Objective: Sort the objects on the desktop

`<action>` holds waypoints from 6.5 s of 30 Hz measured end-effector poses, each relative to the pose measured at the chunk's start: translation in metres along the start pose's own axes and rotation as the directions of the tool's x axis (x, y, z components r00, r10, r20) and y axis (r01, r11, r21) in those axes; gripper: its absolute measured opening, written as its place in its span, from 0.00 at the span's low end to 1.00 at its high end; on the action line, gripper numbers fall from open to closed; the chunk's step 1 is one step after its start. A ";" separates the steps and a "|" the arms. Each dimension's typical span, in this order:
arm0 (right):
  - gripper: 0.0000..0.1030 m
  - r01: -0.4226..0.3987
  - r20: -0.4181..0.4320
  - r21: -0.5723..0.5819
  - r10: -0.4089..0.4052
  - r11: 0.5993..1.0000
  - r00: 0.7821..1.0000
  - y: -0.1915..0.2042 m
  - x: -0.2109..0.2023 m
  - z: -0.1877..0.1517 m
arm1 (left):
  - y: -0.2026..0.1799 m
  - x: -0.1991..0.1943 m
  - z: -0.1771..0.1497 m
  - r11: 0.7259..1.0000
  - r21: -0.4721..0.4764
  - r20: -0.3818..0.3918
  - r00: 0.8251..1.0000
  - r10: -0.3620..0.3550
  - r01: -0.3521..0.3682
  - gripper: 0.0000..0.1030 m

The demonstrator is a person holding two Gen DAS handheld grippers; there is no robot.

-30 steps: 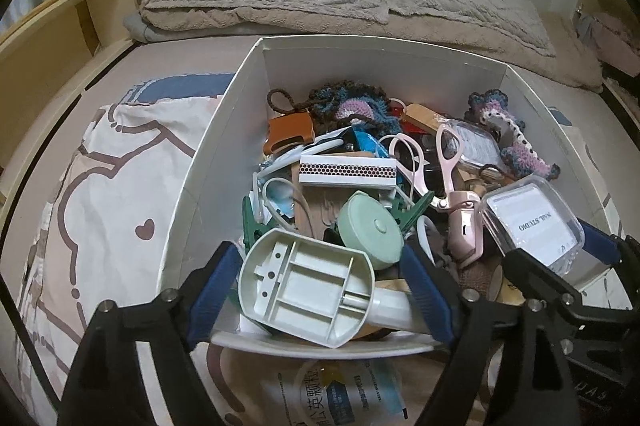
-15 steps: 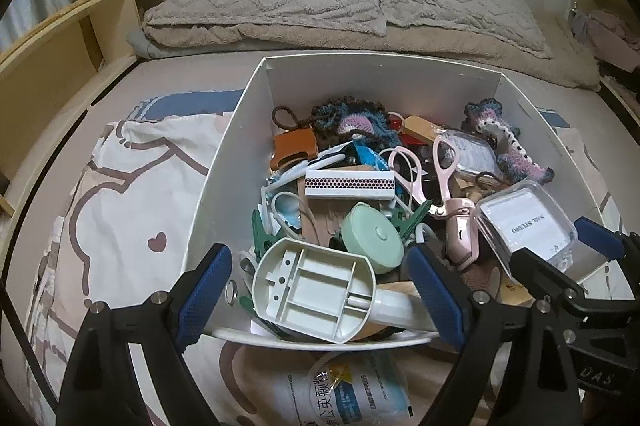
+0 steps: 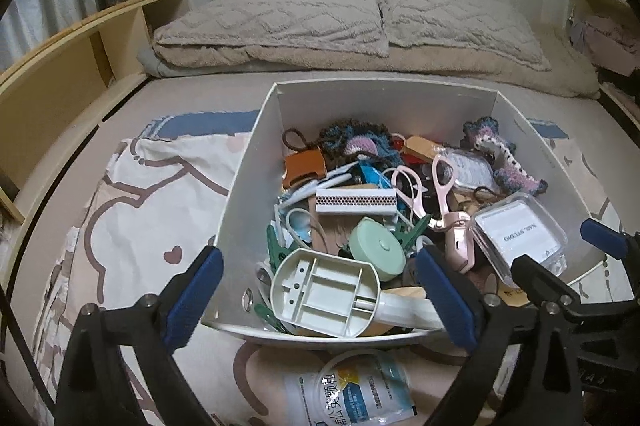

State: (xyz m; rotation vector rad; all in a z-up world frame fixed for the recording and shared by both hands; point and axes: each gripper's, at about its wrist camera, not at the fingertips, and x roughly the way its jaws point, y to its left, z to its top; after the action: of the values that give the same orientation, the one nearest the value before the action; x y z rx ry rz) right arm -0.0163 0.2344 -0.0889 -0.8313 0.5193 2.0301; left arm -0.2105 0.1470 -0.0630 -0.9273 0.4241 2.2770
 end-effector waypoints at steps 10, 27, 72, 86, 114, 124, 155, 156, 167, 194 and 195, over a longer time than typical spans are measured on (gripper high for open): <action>1.00 -0.010 0.074 0.048 0.006 0.999 0.997 -0.008 -0.019 -0.002 | 0.006 -0.023 0.001 0.999 -0.009 0.091 0.995 -0.036 0.037 0.98; 1.00 0.008 0.241 -0.011 -0.006 1.000 0.970 -0.012 -0.070 -0.026 | 0.022 -0.060 -0.009 0.993 -0.042 0.189 0.977 -0.097 0.107 0.98; 1.00 -0.026 0.223 0.031 0.018 0.999 0.975 -0.040 -0.103 -0.088 | 0.061 -0.108 -0.061 0.989 0.011 0.227 0.963 -0.143 0.144 0.98; 1.00 0.014 0.114 0.002 -0.014 1.000 0.993 -0.043 -0.087 -0.108 | 0.074 -0.090 -0.095 0.991 0.024 0.099 0.986 -0.133 0.131 0.98; 1.00 0.031 -0.242 -0.164 -0.071 0.986 0.968 -0.034 -0.028 -0.147 | 0.126 -0.058 -0.116 1.000 -0.003 -0.109 0.994 -0.009 0.008 0.98; 1.00 0.045 -0.268 -0.162 -0.087 0.986 0.960 -0.039 -0.025 -0.150 | 0.153 -0.018 -0.134 0.999 -0.051 -0.306 0.952 -0.004 -0.012 0.98; 1.00 0.089 -0.312 -0.060 -0.104 0.994 0.944 -0.069 -0.018 -0.147 | 0.095 -0.005 -0.140 0.935 0.331 -0.294 0.955 -0.023 0.124 0.98; 1.00 0.093 -0.313 -0.061 -0.108 0.994 0.944 -0.069 -0.018 -0.147 | 0.095 -0.003 -0.139 0.932 0.335 -0.294 0.955 -0.034 0.136 0.98; 1.00 0.157 -0.325 -0.023 -0.156 0.987 0.933 -0.088 -0.021 -0.148 | 0.090 0.009 -0.140 0.917 0.316 -0.331 0.934 -0.132 0.242 0.85; 1.00 0.141 -0.385 0.130 -0.081 0.981 0.919 -0.101 -0.015 -0.151 | 0.114 0.014 -0.132 0.975 0.193 -0.298 0.953 -0.049 0.110 0.57; 1.00 0.141 -0.390 0.147 -0.074 0.979 0.918 -0.102 -0.015 -0.150 | 0.114 0.015 -0.132 0.976 0.191 -0.302 0.952 -0.045 0.106 0.57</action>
State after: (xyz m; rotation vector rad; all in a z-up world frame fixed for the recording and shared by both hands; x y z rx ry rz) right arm 0.1296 0.1876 -0.1874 -1.1321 0.8362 1.6970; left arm -0.2276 0.0017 -0.1599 -1.1595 0.7269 1.9839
